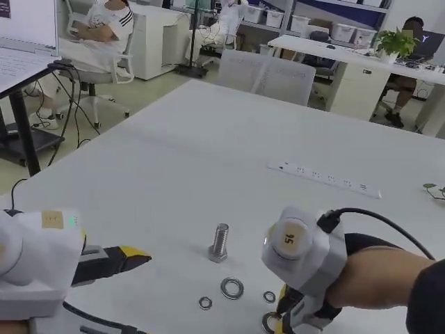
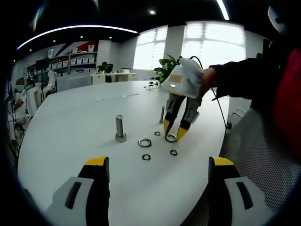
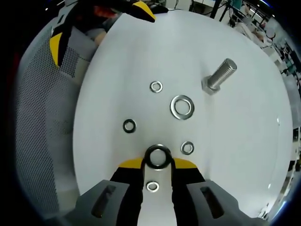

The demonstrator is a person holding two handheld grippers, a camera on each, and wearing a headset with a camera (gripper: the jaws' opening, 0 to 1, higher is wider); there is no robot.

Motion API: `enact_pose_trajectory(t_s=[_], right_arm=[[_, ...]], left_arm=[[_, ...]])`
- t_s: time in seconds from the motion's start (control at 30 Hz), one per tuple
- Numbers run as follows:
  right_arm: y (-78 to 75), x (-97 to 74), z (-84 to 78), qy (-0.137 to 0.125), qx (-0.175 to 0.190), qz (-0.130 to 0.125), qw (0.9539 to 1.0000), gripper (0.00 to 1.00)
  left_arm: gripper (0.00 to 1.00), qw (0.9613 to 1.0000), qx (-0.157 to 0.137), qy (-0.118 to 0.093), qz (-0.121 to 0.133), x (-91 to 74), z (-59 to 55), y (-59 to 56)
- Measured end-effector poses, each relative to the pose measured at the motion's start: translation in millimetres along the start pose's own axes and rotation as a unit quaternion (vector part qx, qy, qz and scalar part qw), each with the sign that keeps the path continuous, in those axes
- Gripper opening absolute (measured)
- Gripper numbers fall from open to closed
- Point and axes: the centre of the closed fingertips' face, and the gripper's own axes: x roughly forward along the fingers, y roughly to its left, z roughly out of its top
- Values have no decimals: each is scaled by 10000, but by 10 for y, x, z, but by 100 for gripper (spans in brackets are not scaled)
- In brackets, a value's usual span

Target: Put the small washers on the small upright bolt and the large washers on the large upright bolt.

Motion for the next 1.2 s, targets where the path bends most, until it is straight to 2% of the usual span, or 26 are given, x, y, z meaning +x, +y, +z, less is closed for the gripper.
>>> enact_pose_trajectory(t_s=[0.27, 0.4, 0.6, 1.07, 1.2], right_arm=[[-36, -89, 37, -100, 56, -76, 9999, 23], [-56, -123, 43, -115, 68, -119, 9998, 23], [-111, -235, 99, -207, 104, -210, 9995, 23], [-274, -512, 304, -423, 18, -447, 9981, 23], [-316, -575, 383, -487, -38, -481, 9976, 23]], left_arm=[[86, 9998, 46, -182, 33, -3, 59, 8], [86, 9993, 44, -365, 67, -6, 113, 23], [85, 9987, 124, -473, 104, -17, 127, 53], [83, 9978, 218, -583, 243, -5, 143, 129], [82, 9977, 251, -557, 280, 0, 128, 147]])
